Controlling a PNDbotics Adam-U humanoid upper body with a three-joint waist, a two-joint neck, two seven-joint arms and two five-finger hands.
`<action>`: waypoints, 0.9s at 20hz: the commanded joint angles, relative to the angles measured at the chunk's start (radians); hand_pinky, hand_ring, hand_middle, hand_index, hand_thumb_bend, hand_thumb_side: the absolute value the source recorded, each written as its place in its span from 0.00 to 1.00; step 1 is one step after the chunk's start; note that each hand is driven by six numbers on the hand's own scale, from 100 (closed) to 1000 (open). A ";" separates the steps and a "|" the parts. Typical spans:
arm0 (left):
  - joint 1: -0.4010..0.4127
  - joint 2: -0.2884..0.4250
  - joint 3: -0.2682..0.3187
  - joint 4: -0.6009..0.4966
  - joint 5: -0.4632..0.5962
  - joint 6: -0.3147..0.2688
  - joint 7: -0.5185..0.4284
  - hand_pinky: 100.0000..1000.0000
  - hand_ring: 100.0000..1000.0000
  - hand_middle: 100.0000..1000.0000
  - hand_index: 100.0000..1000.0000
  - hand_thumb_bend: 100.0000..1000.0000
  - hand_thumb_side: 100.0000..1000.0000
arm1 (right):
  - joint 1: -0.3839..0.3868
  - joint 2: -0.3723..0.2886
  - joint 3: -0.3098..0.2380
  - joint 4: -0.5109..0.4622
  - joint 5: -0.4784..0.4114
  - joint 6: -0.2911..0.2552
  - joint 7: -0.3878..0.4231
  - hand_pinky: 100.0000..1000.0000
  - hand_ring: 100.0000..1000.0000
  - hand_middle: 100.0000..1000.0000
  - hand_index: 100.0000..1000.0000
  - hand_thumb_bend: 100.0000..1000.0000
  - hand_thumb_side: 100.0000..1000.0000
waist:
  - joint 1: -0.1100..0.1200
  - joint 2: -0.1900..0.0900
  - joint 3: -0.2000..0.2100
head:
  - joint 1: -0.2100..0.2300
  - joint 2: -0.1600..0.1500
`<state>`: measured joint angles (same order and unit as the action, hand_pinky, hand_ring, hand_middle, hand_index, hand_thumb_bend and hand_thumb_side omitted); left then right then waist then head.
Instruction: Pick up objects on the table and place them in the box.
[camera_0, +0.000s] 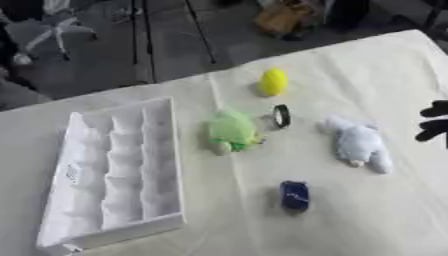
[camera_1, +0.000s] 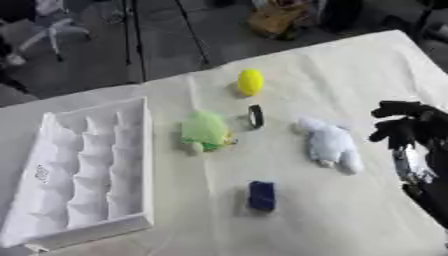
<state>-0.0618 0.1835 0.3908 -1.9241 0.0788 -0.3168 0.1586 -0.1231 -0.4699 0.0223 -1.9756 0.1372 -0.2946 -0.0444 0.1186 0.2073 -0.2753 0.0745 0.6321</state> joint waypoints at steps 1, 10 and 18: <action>-0.004 0.026 -0.001 -0.018 -0.003 0.001 -0.006 1.00 0.74 0.75 0.70 0.35 1.00 | -0.010 -0.090 -0.024 -0.024 0.011 0.018 -0.003 0.69 0.52 0.71 0.82 0.04 0.62 | -0.019 -0.031 0.001 | -0.001 -0.004; -0.002 0.031 -0.007 -0.016 -0.003 0.002 -0.012 1.00 0.74 0.75 0.70 0.35 1.00 | -0.035 -0.253 -0.058 0.026 0.100 0.142 0.080 0.75 0.63 0.78 0.91 0.33 0.56 | -0.023 -0.033 0.009 | -0.002 0.002; 0.001 0.033 -0.015 -0.012 0.002 0.002 -0.023 1.00 0.74 0.74 0.70 0.35 1.00 | -0.100 -0.324 -0.026 0.160 0.217 0.120 0.183 0.80 0.72 0.84 0.92 0.44 0.50 | -0.026 -0.036 0.017 | -0.057 0.002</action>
<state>-0.0603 0.1844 0.3778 -1.9237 0.0781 -0.3141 0.1408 -0.2107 -0.7528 -0.0014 -1.8285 0.3337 -0.1684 0.1239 0.1185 0.2032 -0.2592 0.0314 0.6324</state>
